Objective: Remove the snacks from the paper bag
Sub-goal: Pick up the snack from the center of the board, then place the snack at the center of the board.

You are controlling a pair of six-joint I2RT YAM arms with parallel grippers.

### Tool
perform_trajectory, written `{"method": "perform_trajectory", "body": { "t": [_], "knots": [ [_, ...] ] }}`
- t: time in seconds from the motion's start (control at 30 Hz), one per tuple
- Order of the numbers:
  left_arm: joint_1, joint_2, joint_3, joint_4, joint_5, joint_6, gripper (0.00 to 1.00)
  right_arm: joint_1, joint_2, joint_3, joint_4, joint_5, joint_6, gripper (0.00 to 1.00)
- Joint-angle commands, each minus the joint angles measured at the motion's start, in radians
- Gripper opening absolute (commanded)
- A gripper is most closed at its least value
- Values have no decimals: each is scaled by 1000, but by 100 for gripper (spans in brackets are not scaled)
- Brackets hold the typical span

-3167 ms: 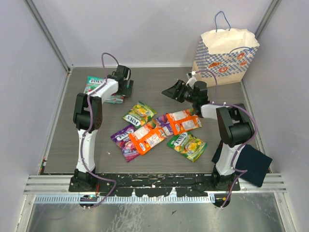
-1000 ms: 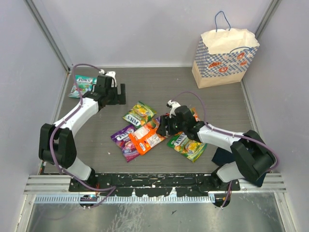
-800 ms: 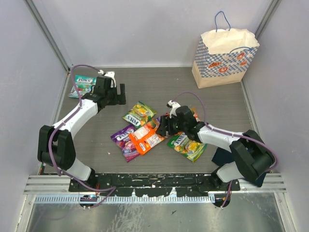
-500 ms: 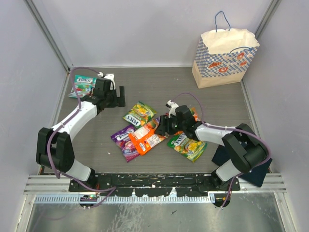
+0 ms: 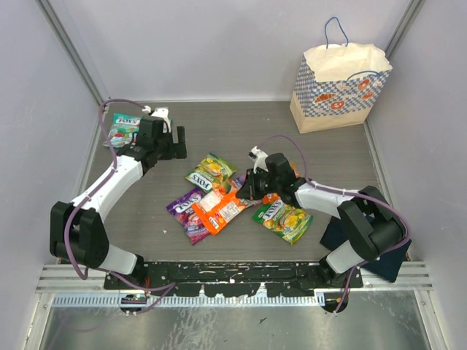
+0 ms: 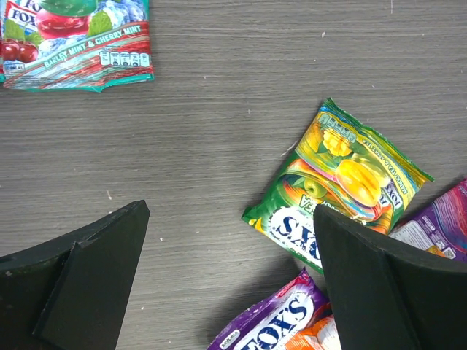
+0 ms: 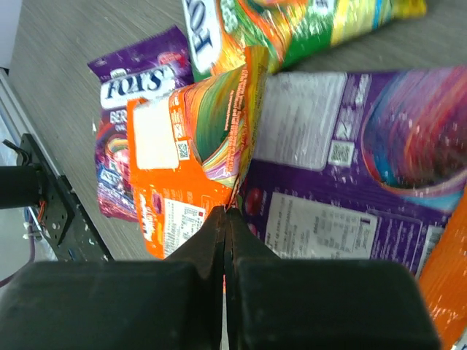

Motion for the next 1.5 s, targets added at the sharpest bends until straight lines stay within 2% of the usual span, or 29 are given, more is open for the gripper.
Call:
{"method": "perform_trajectory", "body": {
  "t": [0.0,0.2,0.4,0.53,0.6,0.67,0.77,0.83,1.07,1.1,1.17,1.23,1.3,1.33,1.37,1.47],
  "knots": [
    [6,-42,1,35,-49,5,98,-3,-68,159,-65,-29,-81,1],
    [15,-86,-6,41,-75,-14,98,4,-73,423,-278,114,-247,1],
    [32,-122,4,25,-72,-26,98,33,52,737,-384,417,-473,1],
    [35,-123,9,13,-68,-30,98,37,203,903,-348,659,-642,1],
    [37,-124,15,3,-63,-27,98,44,331,999,-321,809,-742,1],
    [39,-126,17,-5,-71,-22,98,69,451,1082,-269,990,-910,1],
    [45,-130,12,-7,-70,-25,98,122,634,1161,-25,1306,-1150,1],
    [46,-128,12,-6,-67,-28,98,155,722,1206,53,1375,-1215,1],
    [47,-133,18,-43,-86,-24,98,278,727,1098,-7,1325,-1061,1],
    [48,-137,14,-41,-83,-25,98,292,716,1076,-38,1305,-1020,3],
    [49,-144,9,-37,-74,-27,98,308,671,1028,-124,1201,-911,23],
    [48,-145,8,-33,-56,-25,98,303,589,948,-162,1053,-785,59],
    [48,-141,7,-29,-29,-14,98,281,478,823,-134,864,-698,89],
    [48,-136,9,-29,-19,-2,98,261,416,772,-107,779,-653,96],
    [47,-129,11,-29,1,11,98,240,359,727,-94,689,-609,99],
    [39,-110,6,12,82,52,98,156,189,585,36,468,-461,100]
  ]
}}
